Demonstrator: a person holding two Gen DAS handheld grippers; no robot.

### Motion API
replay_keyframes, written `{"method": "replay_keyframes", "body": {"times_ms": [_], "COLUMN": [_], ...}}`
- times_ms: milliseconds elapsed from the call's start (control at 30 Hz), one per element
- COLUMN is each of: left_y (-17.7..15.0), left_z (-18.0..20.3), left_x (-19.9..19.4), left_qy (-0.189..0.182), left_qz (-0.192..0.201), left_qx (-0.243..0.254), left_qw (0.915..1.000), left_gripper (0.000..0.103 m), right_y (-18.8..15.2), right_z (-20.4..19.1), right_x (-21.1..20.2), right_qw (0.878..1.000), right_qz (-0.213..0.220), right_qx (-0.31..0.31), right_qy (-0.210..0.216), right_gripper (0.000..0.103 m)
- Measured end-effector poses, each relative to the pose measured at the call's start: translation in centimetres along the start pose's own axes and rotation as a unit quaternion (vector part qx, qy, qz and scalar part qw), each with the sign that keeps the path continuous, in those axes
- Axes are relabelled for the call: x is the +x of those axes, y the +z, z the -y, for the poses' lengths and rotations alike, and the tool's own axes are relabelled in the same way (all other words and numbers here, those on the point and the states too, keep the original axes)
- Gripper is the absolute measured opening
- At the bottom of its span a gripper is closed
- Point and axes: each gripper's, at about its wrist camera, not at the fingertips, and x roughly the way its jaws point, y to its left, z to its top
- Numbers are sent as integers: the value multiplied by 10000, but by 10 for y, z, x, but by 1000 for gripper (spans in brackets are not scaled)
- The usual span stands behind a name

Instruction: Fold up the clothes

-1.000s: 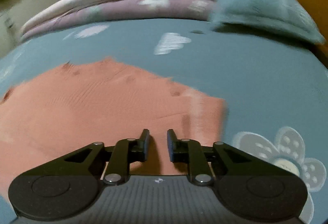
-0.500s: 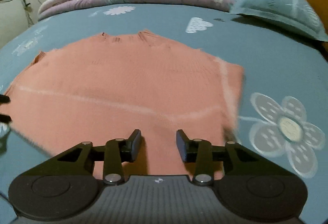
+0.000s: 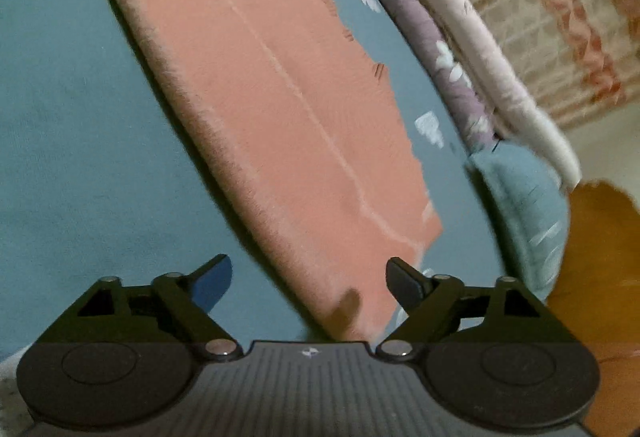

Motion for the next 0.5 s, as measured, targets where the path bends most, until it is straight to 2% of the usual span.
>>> {"method": "replay_keyframes", "body": {"times_ms": [100, 267, 400, 500], "left_y": [19, 57, 71, 62], "left_z": [14, 38, 44, 39], "left_x": [4, 15, 26, 26], "left_qy": [188, 341, 515, 545], "left_qz": [212, 784, 920, 920], "left_qx": [316, 685, 770, 780], "left_qw": [9991, 9940, 9914, 9912], "left_gripper": [79, 79, 82, 87], "right_y": [16, 52, 63, 54], "right_z": [-15, -42, -50, -41], "right_x": [3, 2, 3, 6], "right_qw": [9986, 9891, 9849, 9858], "right_qz": [181, 784, 1081, 1124], "right_qx": [-459, -1188, -1289, -1172], "right_qy": [-213, -375, -414, -426], "right_gripper": [89, 88, 88, 90]}}
